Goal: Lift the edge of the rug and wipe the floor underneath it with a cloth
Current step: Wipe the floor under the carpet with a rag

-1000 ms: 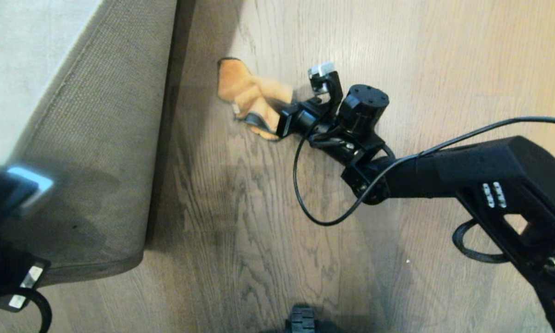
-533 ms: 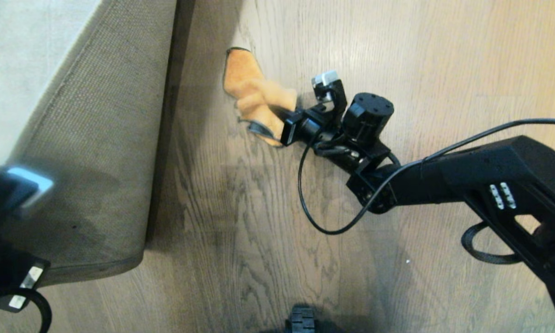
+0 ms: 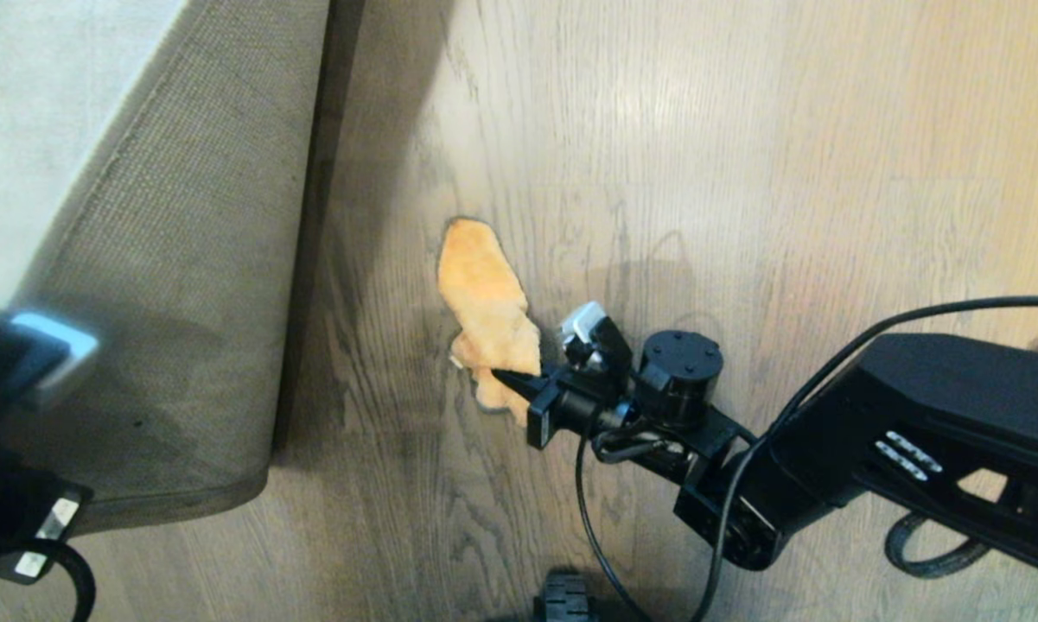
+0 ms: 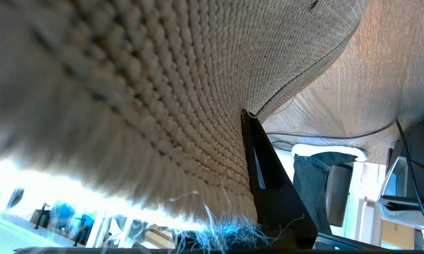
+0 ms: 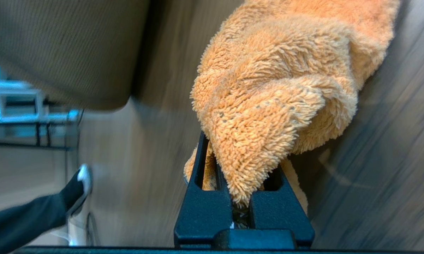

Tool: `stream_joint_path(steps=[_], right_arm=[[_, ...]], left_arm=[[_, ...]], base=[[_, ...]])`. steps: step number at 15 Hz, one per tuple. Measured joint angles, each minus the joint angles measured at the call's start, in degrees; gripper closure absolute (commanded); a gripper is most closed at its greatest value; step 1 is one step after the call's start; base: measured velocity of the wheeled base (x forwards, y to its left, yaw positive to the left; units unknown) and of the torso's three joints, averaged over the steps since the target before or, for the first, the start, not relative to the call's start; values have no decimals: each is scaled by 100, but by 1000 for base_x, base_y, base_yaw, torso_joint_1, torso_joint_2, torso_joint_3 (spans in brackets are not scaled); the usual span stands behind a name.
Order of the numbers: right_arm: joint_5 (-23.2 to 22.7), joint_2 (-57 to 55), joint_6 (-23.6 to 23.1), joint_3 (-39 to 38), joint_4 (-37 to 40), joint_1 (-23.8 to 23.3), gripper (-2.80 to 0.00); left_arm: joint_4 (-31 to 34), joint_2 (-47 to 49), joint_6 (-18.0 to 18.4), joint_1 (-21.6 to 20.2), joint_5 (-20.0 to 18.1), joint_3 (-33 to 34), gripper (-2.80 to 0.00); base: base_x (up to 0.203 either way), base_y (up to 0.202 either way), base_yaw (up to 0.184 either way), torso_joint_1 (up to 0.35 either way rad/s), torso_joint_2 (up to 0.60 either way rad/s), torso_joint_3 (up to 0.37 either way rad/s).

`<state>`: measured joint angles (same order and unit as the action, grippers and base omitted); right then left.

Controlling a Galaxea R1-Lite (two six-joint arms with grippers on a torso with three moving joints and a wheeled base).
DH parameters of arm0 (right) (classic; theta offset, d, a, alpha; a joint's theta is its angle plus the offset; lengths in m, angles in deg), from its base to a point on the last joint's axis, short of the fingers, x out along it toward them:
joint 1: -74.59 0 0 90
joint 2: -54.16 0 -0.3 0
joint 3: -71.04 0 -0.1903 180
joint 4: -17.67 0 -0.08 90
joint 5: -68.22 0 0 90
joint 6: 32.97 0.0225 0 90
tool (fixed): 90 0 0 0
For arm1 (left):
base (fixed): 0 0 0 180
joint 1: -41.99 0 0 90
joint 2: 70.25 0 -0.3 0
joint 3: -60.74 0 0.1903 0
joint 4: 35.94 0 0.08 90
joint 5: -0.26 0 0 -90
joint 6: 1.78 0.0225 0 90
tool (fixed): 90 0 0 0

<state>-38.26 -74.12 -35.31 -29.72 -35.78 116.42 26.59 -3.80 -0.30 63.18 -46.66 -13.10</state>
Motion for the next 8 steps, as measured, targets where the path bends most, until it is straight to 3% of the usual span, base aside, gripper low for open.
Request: stream_joint_path(steps=[4,8], right_arm=[[-9,-83,-16,-186,29,55,0],[-11,-352,13,549,187,44,0]], left_arm=[[1,0,1,0,5,-2,0],[-1,0,-1,0,2,0,0]], base=[[0,0,0,0,0,0],[0,0,0,0,0,0]])
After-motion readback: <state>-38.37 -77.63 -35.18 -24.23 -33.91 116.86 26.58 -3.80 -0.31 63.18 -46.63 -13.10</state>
